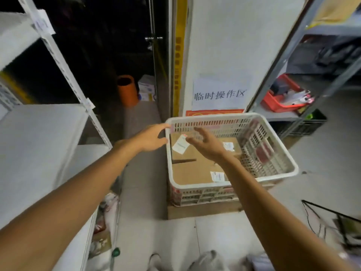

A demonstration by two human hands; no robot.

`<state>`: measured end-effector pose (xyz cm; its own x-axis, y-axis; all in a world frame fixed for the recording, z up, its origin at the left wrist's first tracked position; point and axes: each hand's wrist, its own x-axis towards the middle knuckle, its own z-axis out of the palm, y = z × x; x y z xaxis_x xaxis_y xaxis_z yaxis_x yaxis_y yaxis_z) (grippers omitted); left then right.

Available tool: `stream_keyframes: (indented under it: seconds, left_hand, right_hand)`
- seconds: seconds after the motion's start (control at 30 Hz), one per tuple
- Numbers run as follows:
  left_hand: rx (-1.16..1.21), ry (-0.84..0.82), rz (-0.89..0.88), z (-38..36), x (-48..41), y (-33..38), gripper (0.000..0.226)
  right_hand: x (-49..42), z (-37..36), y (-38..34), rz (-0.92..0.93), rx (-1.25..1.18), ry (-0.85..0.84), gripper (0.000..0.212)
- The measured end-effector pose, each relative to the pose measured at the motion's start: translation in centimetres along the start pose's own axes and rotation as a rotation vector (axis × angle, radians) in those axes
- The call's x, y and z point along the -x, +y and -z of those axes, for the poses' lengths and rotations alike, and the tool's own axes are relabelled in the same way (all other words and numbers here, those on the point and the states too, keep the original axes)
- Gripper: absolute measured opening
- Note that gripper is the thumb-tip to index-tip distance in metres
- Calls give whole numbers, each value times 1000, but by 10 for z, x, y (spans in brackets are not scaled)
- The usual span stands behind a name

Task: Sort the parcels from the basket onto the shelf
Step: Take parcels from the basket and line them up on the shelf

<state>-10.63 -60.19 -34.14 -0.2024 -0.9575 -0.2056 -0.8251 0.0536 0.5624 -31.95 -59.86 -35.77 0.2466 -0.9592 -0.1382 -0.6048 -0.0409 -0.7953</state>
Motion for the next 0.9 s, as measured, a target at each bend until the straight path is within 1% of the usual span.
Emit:
stream_keyframes:
  seconds: [0.03,0.13,0.23,0.4,0.5,0.57,0.67,0.8,0.9]
  left_hand:
    - [-8,-53,-6,-14,-15,0,56]
    - [-11,-171,3,-50,-51,-3,56]
    - [5,-246,67,-83,-91,0,55]
    - [33,-298,134,-131,-156,21,50]
    - [32,-337,177,-158,-194,35,50]
    - [25,-355,205,-176,-219,43,48]
    - [57,-374,260,-205,-249,49,44]
    - [104,-424,282,-242,-289,49,44]
    - [201,-407,346,-274,-323,43,42]
  right_hand:
    - [-4,3,16,-35,-21,4,47]
    - [-15,10,61,-147,-12,-32,58]
    - [-37,24,107,-243,-5,-69,65]
    - [-81,63,177,-349,-81,-139,67]
    - [-103,91,218,-434,-155,-191,63]
    - [-119,108,246,-457,-156,-226,59]
    - [-142,127,284,-513,-131,-234,57]
    - [-173,133,333,-595,-127,-221,58]
    - [-194,123,369,-651,-115,-224,59]
